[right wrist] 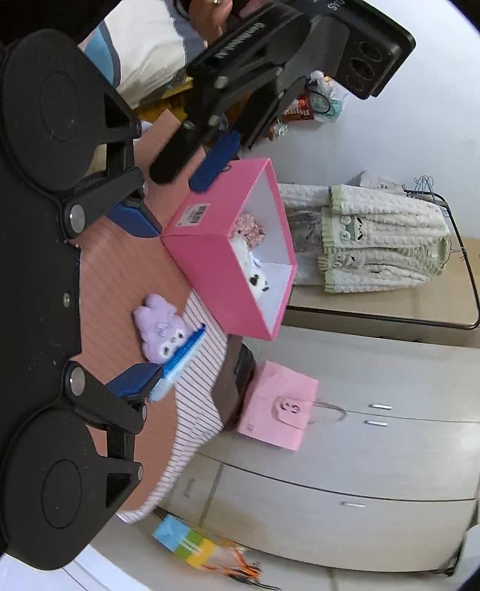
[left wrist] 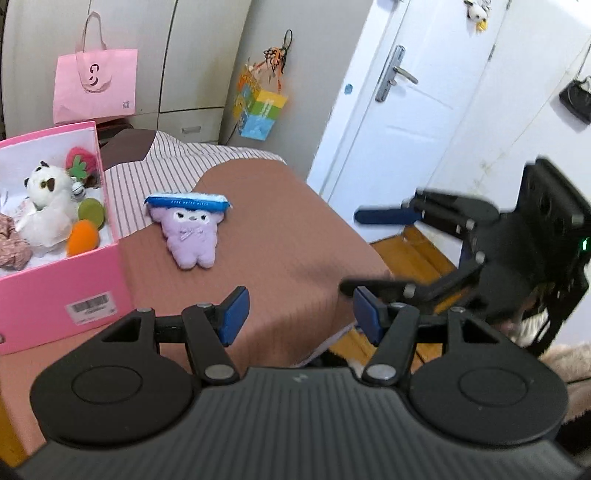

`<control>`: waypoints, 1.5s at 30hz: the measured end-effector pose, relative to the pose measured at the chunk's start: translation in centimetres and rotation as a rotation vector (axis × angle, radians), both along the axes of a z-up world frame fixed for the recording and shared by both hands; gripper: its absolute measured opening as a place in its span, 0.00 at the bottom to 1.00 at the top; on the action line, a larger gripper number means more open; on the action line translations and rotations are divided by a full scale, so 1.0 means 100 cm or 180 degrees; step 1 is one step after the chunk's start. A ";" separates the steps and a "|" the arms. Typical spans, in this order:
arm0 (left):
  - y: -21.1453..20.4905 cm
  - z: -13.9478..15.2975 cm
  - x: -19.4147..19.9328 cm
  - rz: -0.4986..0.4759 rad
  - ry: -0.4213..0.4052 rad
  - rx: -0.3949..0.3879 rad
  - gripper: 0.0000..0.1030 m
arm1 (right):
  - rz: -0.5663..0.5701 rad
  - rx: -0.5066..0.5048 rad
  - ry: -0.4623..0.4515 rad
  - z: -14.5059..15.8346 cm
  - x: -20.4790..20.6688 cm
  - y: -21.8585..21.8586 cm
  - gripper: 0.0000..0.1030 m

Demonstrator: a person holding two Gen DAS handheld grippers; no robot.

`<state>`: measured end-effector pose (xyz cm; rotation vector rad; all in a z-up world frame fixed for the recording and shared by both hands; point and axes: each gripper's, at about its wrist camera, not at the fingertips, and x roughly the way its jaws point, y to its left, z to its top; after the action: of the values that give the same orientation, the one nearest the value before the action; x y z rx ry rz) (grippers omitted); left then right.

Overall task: Organize soft objects
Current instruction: 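Move the left gripper to the lilac plush while the right approaches the blue wipe pack, then close the left gripper on the lilac plush and lift it off the bed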

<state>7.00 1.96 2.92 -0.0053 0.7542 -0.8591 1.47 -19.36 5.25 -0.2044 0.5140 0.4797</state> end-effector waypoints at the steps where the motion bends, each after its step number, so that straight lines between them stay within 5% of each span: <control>1: -0.004 -0.003 0.002 0.0030 -0.0018 -0.0012 0.59 | 0.0001 -0.0002 0.0016 -0.006 0.002 -0.001 0.78; 6: -0.021 -0.024 0.015 0.0406 -0.0336 -0.0021 0.58 | -0.0028 -0.0051 0.0034 -0.035 0.017 -0.002 0.78; 13: -0.051 -0.054 0.066 0.0566 -0.0012 -0.0196 0.56 | -0.0033 0.0144 0.0140 -0.063 0.053 -0.012 0.78; 23: -0.073 -0.079 0.109 0.1208 -0.0369 0.0318 0.56 | -0.0055 0.0059 0.0301 -0.101 0.115 -0.003 0.78; 28: -0.075 -0.088 0.126 0.1232 -0.0221 0.0361 0.56 | -0.0040 0.0225 0.0514 -0.112 0.137 -0.003 0.78; 45: -0.071 -0.101 0.148 0.1472 0.0020 0.0316 0.61 | -0.0044 0.0278 0.0575 -0.124 0.163 0.015 0.77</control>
<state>21.77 -5.19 -7.19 -0.0910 0.7610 -0.3816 17.80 -17.86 -7.17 -0.0737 0.6691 0.5086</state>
